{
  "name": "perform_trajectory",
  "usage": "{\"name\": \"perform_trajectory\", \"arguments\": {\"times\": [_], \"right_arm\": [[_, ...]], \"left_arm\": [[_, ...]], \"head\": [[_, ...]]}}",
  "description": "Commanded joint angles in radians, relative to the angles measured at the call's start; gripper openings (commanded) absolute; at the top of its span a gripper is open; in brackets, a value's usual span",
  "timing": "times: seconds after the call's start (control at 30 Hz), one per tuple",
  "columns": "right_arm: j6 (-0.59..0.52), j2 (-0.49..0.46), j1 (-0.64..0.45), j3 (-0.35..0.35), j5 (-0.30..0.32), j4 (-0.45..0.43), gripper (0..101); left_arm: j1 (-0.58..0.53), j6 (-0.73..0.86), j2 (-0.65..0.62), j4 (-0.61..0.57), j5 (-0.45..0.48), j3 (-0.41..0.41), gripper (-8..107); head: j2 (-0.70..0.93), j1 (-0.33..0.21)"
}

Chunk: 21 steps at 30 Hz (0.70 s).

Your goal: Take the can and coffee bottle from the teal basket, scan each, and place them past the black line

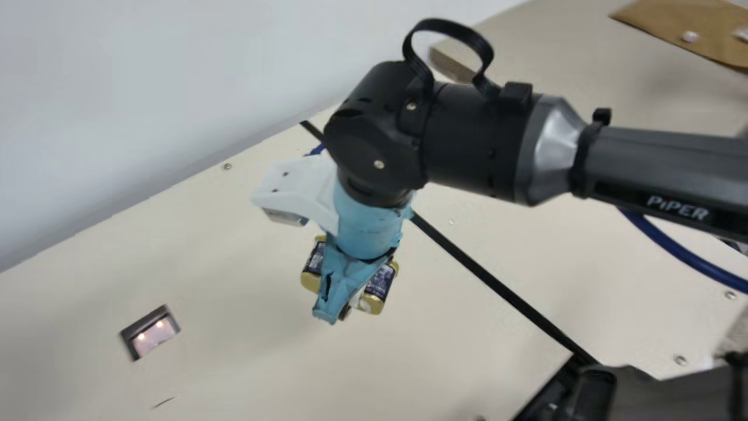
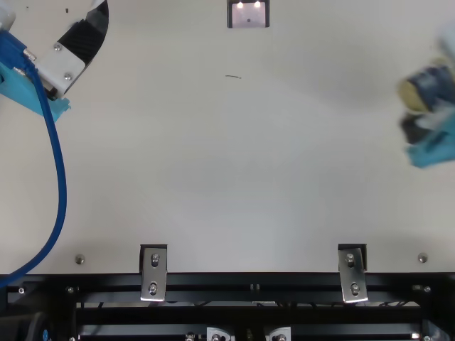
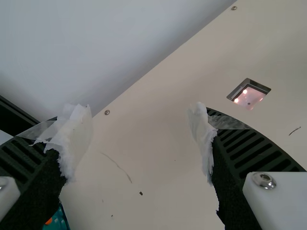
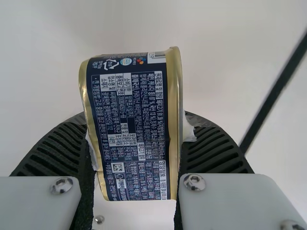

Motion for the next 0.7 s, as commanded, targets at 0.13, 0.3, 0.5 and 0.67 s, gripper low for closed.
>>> {"name": "perform_trajectory", "arguments": {"times": [0.13,0.3,0.5,0.67], "right_arm": [[-0.043,-0.126,-0.259,0.095,0.027,-0.018,0],[-0.109,-0.181,-0.452,0.142,0.03,-0.032,0],[-0.225,-0.188,-0.681,0.181,-0.004,-0.038,0],[-0.338,-0.147,-0.873,0.206,-0.069,-0.037,0]], "left_arm": [[0.0,0.0,0.0,0.0,0.0,0.0,90],[0.0,0.0,0.0,0.0,0.0,0.0,90],[0.0,0.0,0.0,0.0,0.0,0.0,90],[0.0,0.0,0.0,0.0,0.0,0.0,90]], "head": [[-0.087,0.0],[-0.087,0.0],[-0.087,0.0],[-0.087,0.0]]}}
